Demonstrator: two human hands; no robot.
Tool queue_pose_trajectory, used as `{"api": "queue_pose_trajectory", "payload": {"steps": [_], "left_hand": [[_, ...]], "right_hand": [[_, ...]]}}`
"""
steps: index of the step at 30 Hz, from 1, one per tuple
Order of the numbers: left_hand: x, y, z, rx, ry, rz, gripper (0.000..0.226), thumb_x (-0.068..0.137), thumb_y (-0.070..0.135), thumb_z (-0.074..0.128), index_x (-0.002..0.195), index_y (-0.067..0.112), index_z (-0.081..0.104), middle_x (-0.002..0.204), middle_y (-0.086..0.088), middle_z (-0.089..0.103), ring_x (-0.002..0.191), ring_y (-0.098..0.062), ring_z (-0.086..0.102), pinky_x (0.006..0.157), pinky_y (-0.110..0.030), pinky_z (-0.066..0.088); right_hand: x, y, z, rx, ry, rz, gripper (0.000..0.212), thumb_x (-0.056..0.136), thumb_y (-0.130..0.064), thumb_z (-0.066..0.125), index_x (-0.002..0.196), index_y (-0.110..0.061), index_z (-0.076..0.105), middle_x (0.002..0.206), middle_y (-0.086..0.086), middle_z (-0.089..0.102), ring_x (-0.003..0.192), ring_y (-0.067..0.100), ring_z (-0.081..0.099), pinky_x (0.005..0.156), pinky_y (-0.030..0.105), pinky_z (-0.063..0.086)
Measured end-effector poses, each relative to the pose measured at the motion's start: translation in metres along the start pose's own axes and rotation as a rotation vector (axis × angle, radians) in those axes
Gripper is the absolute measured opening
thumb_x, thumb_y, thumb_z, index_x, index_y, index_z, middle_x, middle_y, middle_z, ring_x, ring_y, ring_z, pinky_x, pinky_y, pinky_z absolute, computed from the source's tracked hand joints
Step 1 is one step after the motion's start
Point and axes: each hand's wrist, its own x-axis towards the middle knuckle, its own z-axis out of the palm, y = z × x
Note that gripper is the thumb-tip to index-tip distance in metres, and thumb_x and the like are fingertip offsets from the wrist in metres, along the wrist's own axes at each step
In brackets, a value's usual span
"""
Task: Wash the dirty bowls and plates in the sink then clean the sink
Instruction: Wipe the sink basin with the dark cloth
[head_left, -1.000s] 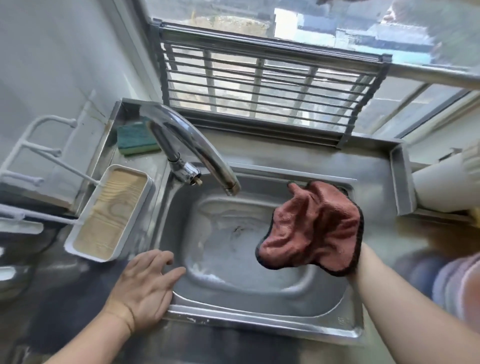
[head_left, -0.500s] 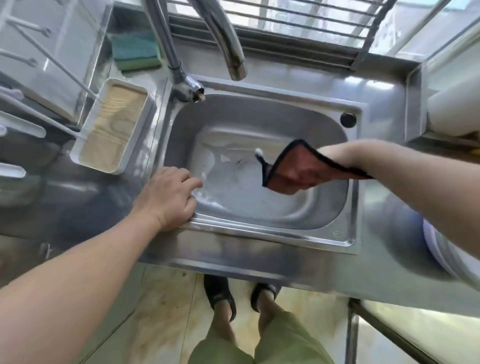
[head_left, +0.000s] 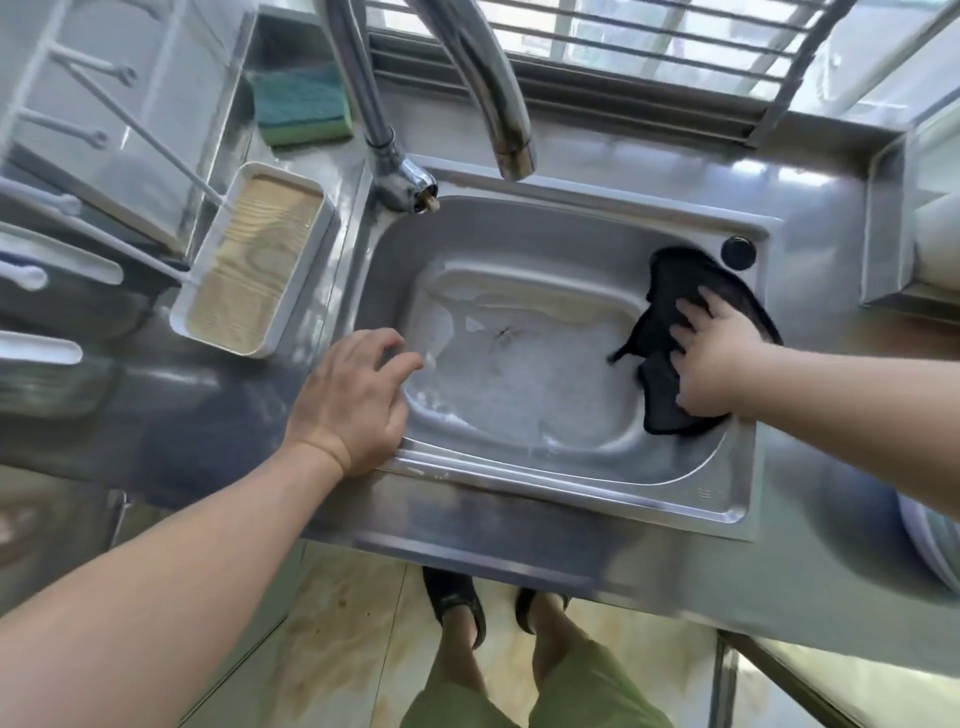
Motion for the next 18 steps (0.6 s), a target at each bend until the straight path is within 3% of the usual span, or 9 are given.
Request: {"api": "queue_pose_trajectory", "payload": {"steps": [2,3,5,8,10,12,15,18], "left_hand": [[0.000,-0.001,-0.001,0.002,0.003,-0.002,0.040,0.080,0.022,0.054,0.116,0.013,0.070,0.123,-0.012,0.058,0.110,-0.035,0.054,0.094,-0.049,0.049],[0.000,-0.001,-0.001,0.003,0.002,-0.002,0.040,0.081,0.022,0.053,0.116,0.014,0.070,0.123,-0.012,0.058,0.110,-0.035,0.054,0.094,-0.049,0.050],[0.000,-0.001,-0.002,-0.004,-0.004,-0.007,0.041,0.080,0.021,0.054,0.117,0.014,0.069,0.123,-0.011,0.058,0.110,-0.034,0.053,0.094,-0.050,0.050],[0.001,-0.001,-0.001,-0.017,0.008,-0.012,0.043,0.080,0.019,0.054,0.121,0.016,0.066,0.125,-0.010,0.056,0.111,-0.034,0.053,0.094,-0.050,0.049],[0.001,-0.002,0.000,-0.044,0.029,-0.020,0.042,0.082,0.018,0.055,0.124,0.017,0.064,0.126,-0.010,0.055,0.110,-0.034,0.054,0.093,-0.049,0.049],[0.001,-0.002,0.001,-0.069,0.045,-0.028,0.041,0.086,0.021,0.055,0.126,0.017,0.061,0.127,-0.010,0.054,0.110,-0.035,0.054,0.094,-0.050,0.048],[0.000,-0.001,0.001,-0.085,0.058,-0.019,0.041,0.091,0.031,0.051,0.128,0.016,0.060,0.128,-0.011,0.054,0.112,-0.036,0.054,0.095,-0.051,0.049],[-0.001,-0.004,0.003,-0.103,0.073,-0.017,0.043,0.093,0.036,0.050,0.129,0.016,0.059,0.128,-0.013,0.055,0.112,-0.038,0.055,0.095,-0.052,0.048]], "right_hand": [[-0.011,-0.039,0.000,0.203,-0.107,-0.122,0.075,0.100,-0.063,0.017,0.164,-0.025,0.024,0.172,0.012,0.019,0.157,0.045,0.008,0.119,0.071,-0.001],[-0.016,-0.053,-0.003,0.432,-0.158,-0.226,0.073,0.102,-0.064,0.020,0.161,-0.024,0.033,0.168,0.011,0.029,0.154,0.043,0.019,0.120,0.068,0.006],[-0.021,-0.072,-0.010,0.937,-0.259,-0.404,0.062,0.108,-0.059,0.027,0.159,-0.026,0.042,0.166,0.001,0.036,0.152,0.029,0.032,0.125,0.050,0.018],[-0.046,-0.087,-0.027,1.276,-0.115,-0.543,0.053,0.110,-0.057,0.026,0.155,-0.035,0.043,0.162,-0.011,0.041,0.147,0.017,0.040,0.123,0.035,0.026],[-0.071,-0.097,-0.047,1.259,0.119,-0.603,0.030,0.109,-0.055,0.028,0.126,-0.039,0.047,0.142,-0.008,0.056,0.125,0.023,0.055,0.102,0.037,0.040],[-0.088,-0.117,-0.070,1.186,0.394,-0.609,0.021,0.109,-0.051,0.033,0.112,-0.031,0.038,0.129,-0.005,0.054,0.111,0.027,0.057,0.080,0.038,0.036],[-0.091,-0.151,-0.119,1.123,0.666,-0.473,0.036,0.106,-0.053,0.035,0.125,-0.023,0.038,0.131,0.002,0.055,0.105,0.034,0.063,0.072,0.041,0.043],[-0.082,-0.185,-0.173,0.952,0.710,-0.370,0.050,0.103,-0.042,0.024,0.143,-0.018,0.044,0.136,0.014,0.055,0.106,0.039,0.065,0.064,0.044,0.050]]}}
